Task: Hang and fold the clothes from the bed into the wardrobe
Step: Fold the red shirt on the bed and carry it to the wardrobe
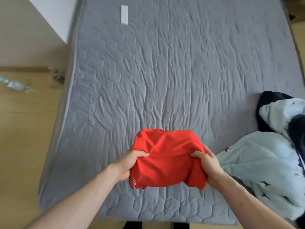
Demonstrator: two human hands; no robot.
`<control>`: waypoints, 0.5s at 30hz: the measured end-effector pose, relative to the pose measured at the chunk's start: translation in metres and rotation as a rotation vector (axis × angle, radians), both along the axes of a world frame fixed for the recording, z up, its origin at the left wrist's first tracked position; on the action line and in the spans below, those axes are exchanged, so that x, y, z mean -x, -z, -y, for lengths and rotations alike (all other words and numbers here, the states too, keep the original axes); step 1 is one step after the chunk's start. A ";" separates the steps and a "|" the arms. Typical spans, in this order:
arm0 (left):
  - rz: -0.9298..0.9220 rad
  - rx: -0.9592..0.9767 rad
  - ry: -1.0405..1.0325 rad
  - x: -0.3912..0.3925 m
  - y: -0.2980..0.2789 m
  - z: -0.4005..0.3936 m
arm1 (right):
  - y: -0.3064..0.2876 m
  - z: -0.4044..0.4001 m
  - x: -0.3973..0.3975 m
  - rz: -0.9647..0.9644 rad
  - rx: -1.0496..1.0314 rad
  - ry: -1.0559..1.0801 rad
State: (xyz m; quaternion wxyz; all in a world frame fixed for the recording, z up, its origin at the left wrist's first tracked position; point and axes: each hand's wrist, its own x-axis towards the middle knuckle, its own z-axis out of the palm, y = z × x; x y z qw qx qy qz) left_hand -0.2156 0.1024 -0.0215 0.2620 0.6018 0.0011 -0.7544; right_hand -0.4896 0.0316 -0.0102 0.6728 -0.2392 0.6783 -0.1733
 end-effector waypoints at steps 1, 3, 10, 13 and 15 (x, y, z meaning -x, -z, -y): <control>-0.011 0.009 -0.008 -0.003 -0.021 -0.012 | -0.022 -0.007 -0.002 0.005 0.000 -0.015; -0.024 0.033 -0.039 -0.009 -0.067 -0.034 | -0.069 -0.019 -0.007 0.014 0.006 -0.055; 0.027 0.103 -0.137 -0.028 -0.245 -0.114 | -0.232 -0.059 -0.033 0.084 0.045 -0.270; 0.081 0.129 -0.280 -0.026 -0.312 -0.154 | -0.291 -0.073 -0.055 0.139 0.105 -0.358; 0.112 0.134 -0.378 -0.027 -0.350 -0.180 | -0.326 -0.083 -0.075 0.182 0.145 -0.428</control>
